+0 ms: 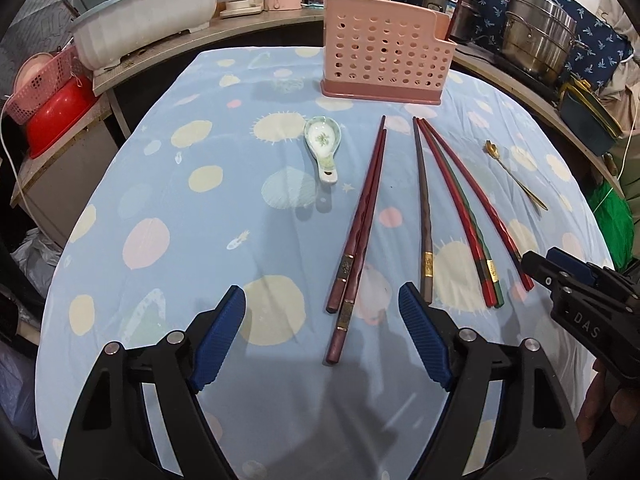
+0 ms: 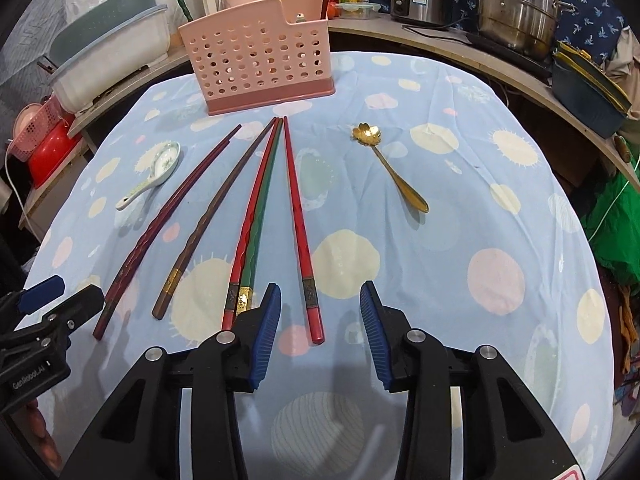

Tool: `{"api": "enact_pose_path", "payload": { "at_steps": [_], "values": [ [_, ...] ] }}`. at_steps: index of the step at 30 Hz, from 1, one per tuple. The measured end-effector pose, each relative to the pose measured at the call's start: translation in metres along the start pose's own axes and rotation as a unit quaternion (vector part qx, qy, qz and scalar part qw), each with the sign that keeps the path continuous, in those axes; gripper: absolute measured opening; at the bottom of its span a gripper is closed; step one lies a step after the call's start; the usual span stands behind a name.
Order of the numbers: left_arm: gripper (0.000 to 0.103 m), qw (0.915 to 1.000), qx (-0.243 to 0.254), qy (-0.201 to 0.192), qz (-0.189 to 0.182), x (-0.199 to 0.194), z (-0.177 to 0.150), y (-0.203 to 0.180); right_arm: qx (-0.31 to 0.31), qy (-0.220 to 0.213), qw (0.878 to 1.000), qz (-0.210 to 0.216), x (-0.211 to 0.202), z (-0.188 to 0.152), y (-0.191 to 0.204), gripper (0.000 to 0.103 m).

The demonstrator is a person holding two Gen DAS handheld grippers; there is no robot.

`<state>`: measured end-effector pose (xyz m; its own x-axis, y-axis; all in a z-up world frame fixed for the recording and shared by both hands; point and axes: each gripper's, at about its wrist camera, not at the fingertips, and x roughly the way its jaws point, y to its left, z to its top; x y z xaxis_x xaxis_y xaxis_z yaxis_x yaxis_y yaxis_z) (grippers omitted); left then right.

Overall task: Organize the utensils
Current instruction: 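Move both open tools back down toward the remaining chopsticks, then grasp a red chopstick with the right tool while the left tool grasps a dark maroon chopstick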

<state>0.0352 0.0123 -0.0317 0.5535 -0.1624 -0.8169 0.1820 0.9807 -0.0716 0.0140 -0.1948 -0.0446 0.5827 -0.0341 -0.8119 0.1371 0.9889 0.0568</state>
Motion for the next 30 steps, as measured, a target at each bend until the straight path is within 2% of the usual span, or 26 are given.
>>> {"api": "enact_pose_path", "payload": {
  "at_steps": [11,16,22,30],
  "values": [
    [0.065,0.9999,0.007,0.013,0.006,0.008,-0.003,-0.003,-0.013,0.008,1.000,0.000,0.011,0.002,0.008,0.029],
    [0.054,0.9997,0.011,0.022,-0.001,0.012,-0.004,-0.004,-0.021,0.017,1.000,0.000,0.018,0.000,0.011,0.016],
    [0.047,0.9995,0.015,0.028,-0.007,0.015,-0.006,-0.008,-0.026,0.016,1.000,-0.002,0.019,-0.001,0.013,0.009],
    [0.038,0.9990,0.014,0.036,-0.022,0.016,-0.010,-0.009,-0.021,0.017,1.000,0.002,0.016,-0.004,0.011,0.008]
  ]
}}
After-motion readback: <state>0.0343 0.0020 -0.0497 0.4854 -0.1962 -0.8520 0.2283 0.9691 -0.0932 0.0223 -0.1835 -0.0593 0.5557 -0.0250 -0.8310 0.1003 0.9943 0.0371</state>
